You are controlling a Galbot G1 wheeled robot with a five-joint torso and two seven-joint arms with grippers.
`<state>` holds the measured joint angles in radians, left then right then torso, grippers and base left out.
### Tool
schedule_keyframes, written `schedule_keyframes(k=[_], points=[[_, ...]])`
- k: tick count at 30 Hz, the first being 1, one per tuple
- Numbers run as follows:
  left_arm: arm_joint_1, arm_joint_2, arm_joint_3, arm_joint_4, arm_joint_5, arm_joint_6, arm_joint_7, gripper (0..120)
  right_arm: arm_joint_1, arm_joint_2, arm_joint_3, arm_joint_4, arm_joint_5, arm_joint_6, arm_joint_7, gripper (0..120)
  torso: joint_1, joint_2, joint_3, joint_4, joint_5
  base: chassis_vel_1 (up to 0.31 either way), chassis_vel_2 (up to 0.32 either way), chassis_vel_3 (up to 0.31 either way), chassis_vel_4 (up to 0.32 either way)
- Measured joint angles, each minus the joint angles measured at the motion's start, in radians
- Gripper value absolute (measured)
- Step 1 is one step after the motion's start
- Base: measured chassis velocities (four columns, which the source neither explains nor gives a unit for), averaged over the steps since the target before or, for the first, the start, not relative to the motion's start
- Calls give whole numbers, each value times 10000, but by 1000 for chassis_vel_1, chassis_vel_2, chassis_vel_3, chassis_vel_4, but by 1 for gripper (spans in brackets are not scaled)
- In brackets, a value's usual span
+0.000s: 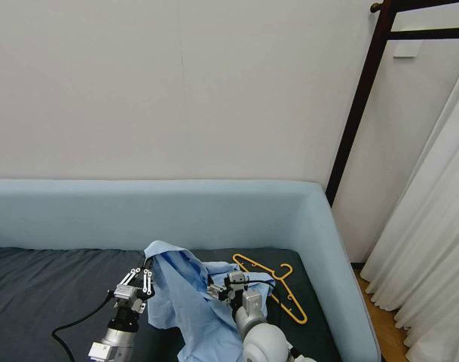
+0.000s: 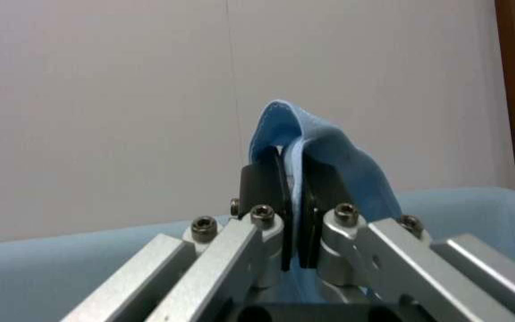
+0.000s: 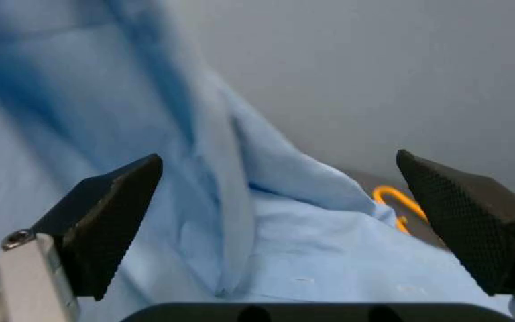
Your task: Pick up the clothes from the sofa and hang them on the clothes hanger.
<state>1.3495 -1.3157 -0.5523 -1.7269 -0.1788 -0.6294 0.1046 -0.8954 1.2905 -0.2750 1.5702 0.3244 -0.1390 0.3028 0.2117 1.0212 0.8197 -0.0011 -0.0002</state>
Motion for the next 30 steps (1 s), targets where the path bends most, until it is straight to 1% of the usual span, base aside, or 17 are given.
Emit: schedule_keyframes(k=[2,4,5,10,16,20,21,22,23,26,27,30], points=[[-53,-22,0,60,-10,6,0,0,-37,-18,-136,-160,-555,256,-589,100,1,0,0,-2,0,0,0,0,0],[-64,-23,0,87,-10,6,0,0,-41,38,-237,-288,-690,387,-723,100,1,0,0,-1,-1,0,0,0,0],[-64,-23,0,87,-10,6,0,0,-41,38,-237,-288,-690,387,-723,100,1,0,0,-1,-1,0,0,0,0],[-35,14,-12,-24,2,23,0,0,174,567,-245,-1155,-1517,1009,-478,100,1,1,0,0,-1,0,0,0,0],[-12,58,-66,-213,-12,53,0,0,287,948,-203,-1613,-1645,1034,-194,99,1,0,0,0,0,0,0,0,0],[71,83,-145,-484,-79,82,-33,0,373,1182,-53,-1980,-1197,640,-71,84,1,0,1,-1,0,0,0,0,0],[81,86,-151,-532,-92,88,-37,0,401,1240,14,-2115,-1232,727,-67,79,1,0,1,-1,0,0,0,0,0],[81,86,-151,-532,-92,88,-37,0,401,1240,14,-2115,-1232,727,-67,79,1,0,1,-1,0,0,0,0,0],[90,86,-154,-581,-105,97,-43,0,426,1293,87,-2267,-1373,879,-104,75,1,0,0,-1,0,0,0,0,0],[103,82,-148,-683,-126,120,-52,0,474,1403,232,-2512,-1619,1035,-199,60,1,0,0,-1,0,0,0,0,0],[103,82,-148,-683,-126,120,-52,0,474,1403,232,-2512,-1619,1035,-199,60,1,0,0,-1,0,0,0,0,0],[112,71,-125,-753,-132,142,-63,0,480,1461,333,-2561,-1653,1099,-250,47,1,1,0,-1,0,0,0,0,0]])
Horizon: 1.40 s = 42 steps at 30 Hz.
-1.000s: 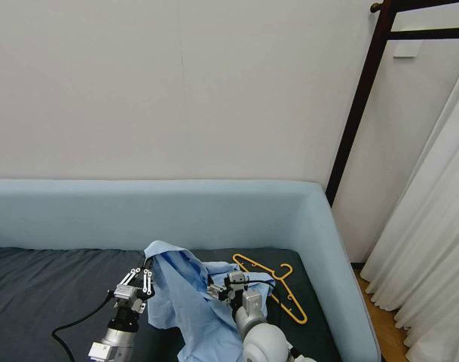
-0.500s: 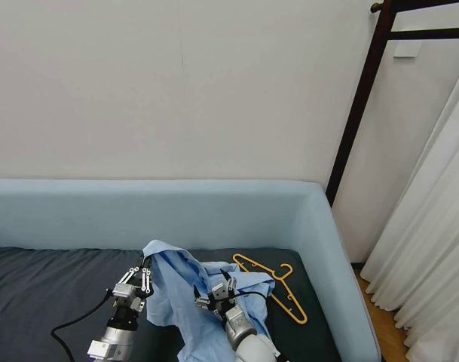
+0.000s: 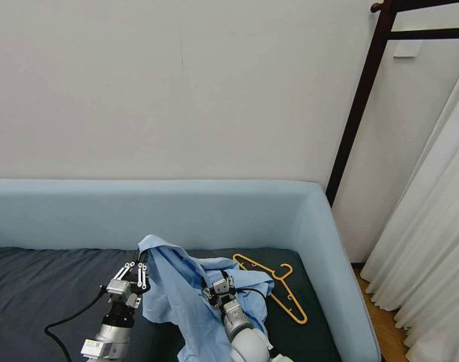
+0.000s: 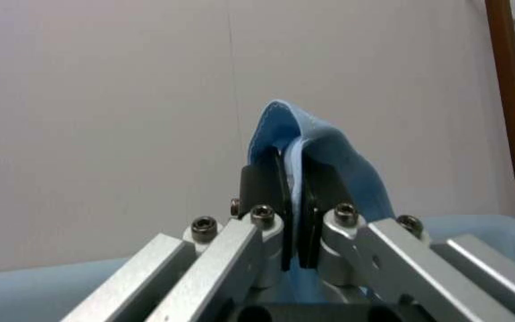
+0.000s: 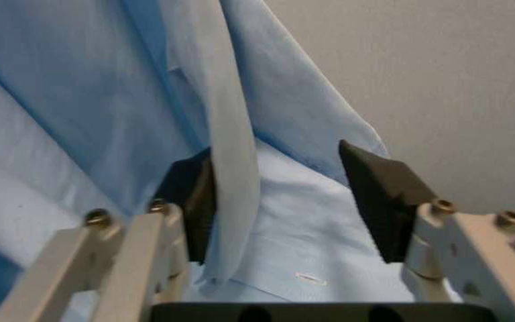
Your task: Pick up the clothes from the sofa and hang them on the clothes hanger.
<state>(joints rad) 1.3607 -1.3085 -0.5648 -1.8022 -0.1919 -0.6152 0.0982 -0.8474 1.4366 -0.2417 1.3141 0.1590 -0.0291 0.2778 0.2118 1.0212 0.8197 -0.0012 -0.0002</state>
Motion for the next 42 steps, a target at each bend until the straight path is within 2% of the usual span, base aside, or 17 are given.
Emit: schedule_keyframes(k=[3,5,8,9,13,16,19,22,25,26,28,29,31,35,36,39,42], points=[[-1,-8,19,-12,-3,3,-19,0,0,6,105,2,0,32,-92,35,0,-1,0,0,0,0,0,0,0],[-2,-13,23,-12,-3,3,-26,0,0,-7,128,11,5,35,-129,32,0,0,1,1,0,0,0,0,0],[-39,-100,71,-12,-3,3,-49,0,3,-60,224,58,99,35,-296,17,0,0,0,1,1,0,0,0,0],[-39,-100,71,-12,-3,3,-49,0,3,-60,224,58,99,35,-296,17,0,0,0,1,1,0,0,0,0],[-73,-146,98,-11,-2,3,-67,0,1,-240,468,385,333,62,-609,0,0,-1,0,1,1,0,0,0,0],[-102,-93,79,-15,-60,3,-86,0,-9,-516,681,851,664,327,-1004,0,0,-1,1,1,2,0,0,0,0],[-260,191,87,92,-208,3,-131,0,155,-1299,994,2011,1416,529,-1766,0,-1,-1,1,0,2,0,0,0,0],[-337,323,105,155,-274,5,-151,0,312,-1655,1092,2477,1745,529,-2066,0,0,0,1,-2,0,0,0,0,0],[-681,874,169,296,-657,63,-261,0,1125,-2779,1420,3940,2981,387,-3138,0,1,-1,1,-2,1,0,0,0,0],[-681,874,169,296,-657,63,-261,0,1125,-2779,1420,3940,2981,387,-3138,0,1,-1,1,-2,1,0,0,0,0],[-986,1226,208,275,-992,198,-378,0,2042,-3413,1552,4728,3208,346,-4168,0,0,-1,1,3,0,0,0,0,0],[-986,1226,208,275,-992,198,-378,0,2042,-3413,1552,4728,3208,346,-4168,0,0,-1,1,3,0,0,0,0,0],[-1310,1533,204,13,-1402,378,-517,0,2814,-3963,1567,5422,3500,12,-4818,0,0,-1,1,3,1,0,0,0,0],[-1651,2063,8,-604,-2053,703,-735,0,3733,-4772,1560,6175,3824,-815,-4905,0,0,-1,2,-1,0,0,0,0,0],[-1651,2063,8,-604,-2053,703,-735,0,3733,-4772,1560,6175,3824,-815,-4905,0,0,-1,2,-1,0,0,0,0,0],[-1827,2742,-530,-1332,-2679,1092,-964,0,4625,-5215,1704,6474,3663,-1208,-4783,0,0,-1,1,-2,0,0,0,0,0],[-1874,3203,-982,-1790,-3059,1372,-1098,0,5215,-5266,1918,6587,3364,-1457,-4786,0,0,-1,1,3,-1,0,0,0,0]])
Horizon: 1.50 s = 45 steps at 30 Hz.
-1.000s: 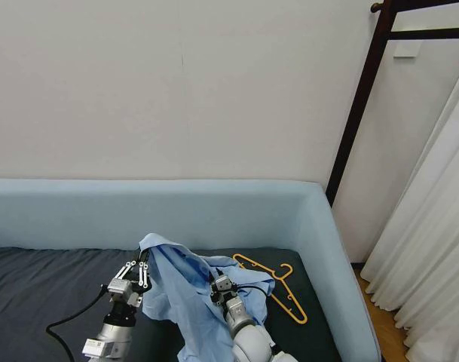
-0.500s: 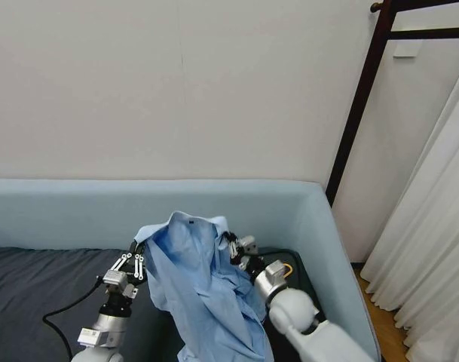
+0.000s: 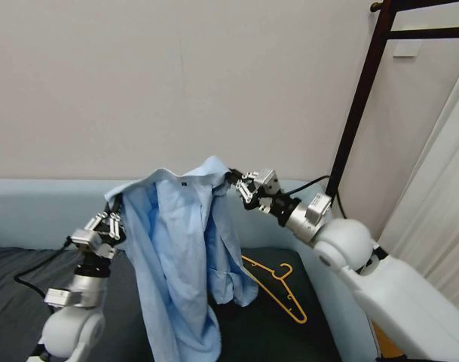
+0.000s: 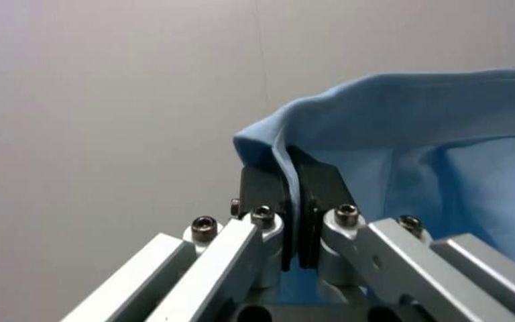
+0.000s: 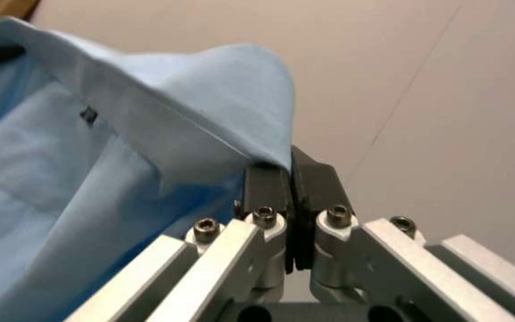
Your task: Pick up the clothes from the sofa and hang them on the clothes hanger.
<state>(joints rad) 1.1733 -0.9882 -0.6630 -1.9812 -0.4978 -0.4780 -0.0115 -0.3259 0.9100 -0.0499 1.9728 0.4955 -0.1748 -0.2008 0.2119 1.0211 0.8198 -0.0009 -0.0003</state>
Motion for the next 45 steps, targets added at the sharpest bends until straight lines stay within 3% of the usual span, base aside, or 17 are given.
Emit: schedule_keyframes(k=[4,8,12,15,20,27,31,35,40,45], points=[[252,758,-1075,-867,-610,468,-84,0,675,-97,348,467,36,-771,280,0,0,0,-1,-1,1,0,0,0,0],[904,849,-1544,-1320,-616,639,-110,0,619,-238,459,935,-244,-1680,542,0,-2,1,-3,0,0,0,0,0,0],[1289,463,-1478,-1380,-69,620,-111,0,12,-343,285,1033,-1279,-2108,602,0,-3,1,-3,-1,4,0,0,0,0],[1448,-333,-968,-1071,707,526,-184,0,-738,-372,-357,836,-2171,-2304,709,0,-2,1,-1,-4,0,0,0,0,0],[1510,-904,-401,-709,1411,591,-294,0,-1069,-304,-901,680,-2795,-2290,683,0,-1,0,0,-3,1,0,0,0,0],[1578,-1603,116,-235,2383,873,-372,0,-1098,-371,-1013,781,-3555,-3075,-585,0,-2,1,0,-1,1,0,0,0,0],[1344,-1733,-68,-469,2348,985,-689,0,-941,-365,-377,1009,-3380,-2844,-1194,0,-2,0,0,-3,1,0,0,0,0],[1241,-1840,-513,-1433,1766,1072,-885,0,-446,-385,537,1452,-1551,-1251,-1783,0,-1,2,-3,-1,2,0,0,0,0],[1309,-1949,-491,-1564,1548,1008,-740,0,-341,-388,722,939,-1848,-636,-1309,0,-1,0,2,1,2,0,0,0,0],[1083,-1550,-684,-1900,1073,1284,-742,0,-316,-503,835,1171,-2032,-743,-1174,0,1,0,-1,-6,0,0,0,0,0]])
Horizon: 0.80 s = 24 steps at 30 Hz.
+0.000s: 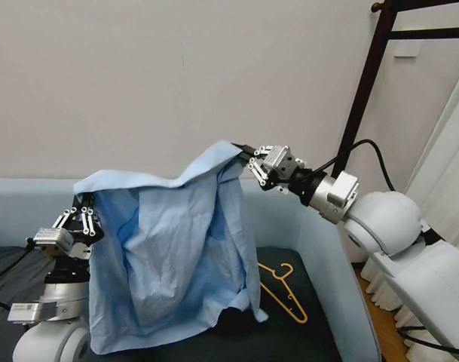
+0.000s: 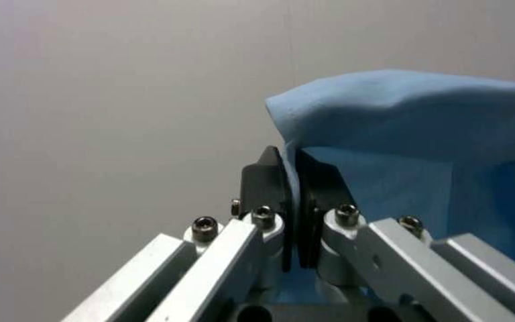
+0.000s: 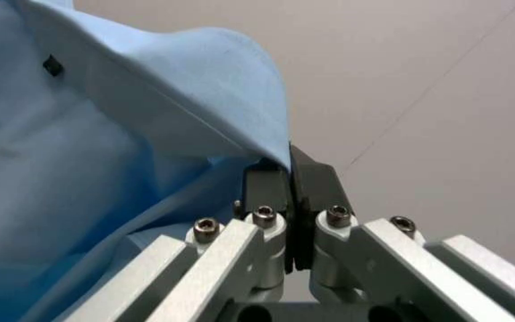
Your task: Pick up the clothes from the sofa and hang them on the clothes hanger.
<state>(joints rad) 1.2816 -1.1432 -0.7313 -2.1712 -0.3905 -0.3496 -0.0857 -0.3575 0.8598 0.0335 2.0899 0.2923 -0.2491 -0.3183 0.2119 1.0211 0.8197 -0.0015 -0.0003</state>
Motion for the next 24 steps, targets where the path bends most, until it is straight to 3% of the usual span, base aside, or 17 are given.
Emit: schedule_keyframes(k=[15,20,24], points=[[405,-107,405,950,679,123,125,0,-1148,144,-1005,-643,-2187,-424,-488,0,-1,0,0,4,0,0,0,0,0],[744,-790,1234,2217,2149,-23,385,0,-2236,902,-1882,-2184,-3828,231,-909,0,-1,0,1,5,1,0,0,0,0],[692,-1167,1453,2919,2631,-169,364,0,-2721,1399,-2009,-2822,-4098,345,-493,0,-1,0,0,5,0,0,0,0,0]])
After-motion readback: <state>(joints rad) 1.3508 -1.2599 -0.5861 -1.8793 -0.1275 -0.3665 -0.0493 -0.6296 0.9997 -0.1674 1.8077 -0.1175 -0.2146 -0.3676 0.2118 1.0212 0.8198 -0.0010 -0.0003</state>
